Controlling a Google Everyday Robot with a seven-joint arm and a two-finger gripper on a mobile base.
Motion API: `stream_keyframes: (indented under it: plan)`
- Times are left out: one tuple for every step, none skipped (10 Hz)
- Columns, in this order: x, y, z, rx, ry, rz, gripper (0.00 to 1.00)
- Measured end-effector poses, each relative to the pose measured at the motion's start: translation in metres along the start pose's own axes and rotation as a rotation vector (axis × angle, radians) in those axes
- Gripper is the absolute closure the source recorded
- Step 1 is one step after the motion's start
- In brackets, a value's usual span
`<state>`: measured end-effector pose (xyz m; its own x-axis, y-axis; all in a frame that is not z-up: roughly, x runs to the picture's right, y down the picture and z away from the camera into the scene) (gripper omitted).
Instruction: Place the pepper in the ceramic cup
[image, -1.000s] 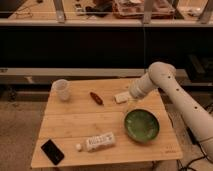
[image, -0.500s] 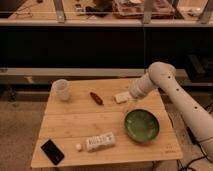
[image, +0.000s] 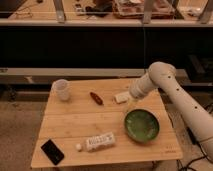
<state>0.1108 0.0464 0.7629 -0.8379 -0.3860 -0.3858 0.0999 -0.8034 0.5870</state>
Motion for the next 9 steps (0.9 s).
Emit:
stream_keyframes:
  plan:
    - [0.004,0.008,-0.002,-0.021,-0.008,0.012,0.2]
    - [0.017,0.026,-0.005,-0.067,-0.015,0.035,0.2]
    - [0.033,0.051,-0.007,-0.139,-0.019,0.071,0.2]
    - [0.037,0.065,-0.008,-0.189,-0.025,0.104,0.2]
    - [0.036,0.08,-0.009,-0.252,-0.035,0.16,0.2]
    - [0.032,0.088,-0.006,-0.296,-0.043,0.22,0.2]
    - [0.023,0.092,0.002,-0.338,-0.045,0.321,0.2]
    - [0.019,0.09,0.009,-0.345,-0.039,0.379,0.2]
    - [0.016,0.083,0.022,-0.338,-0.024,0.45,0.2]
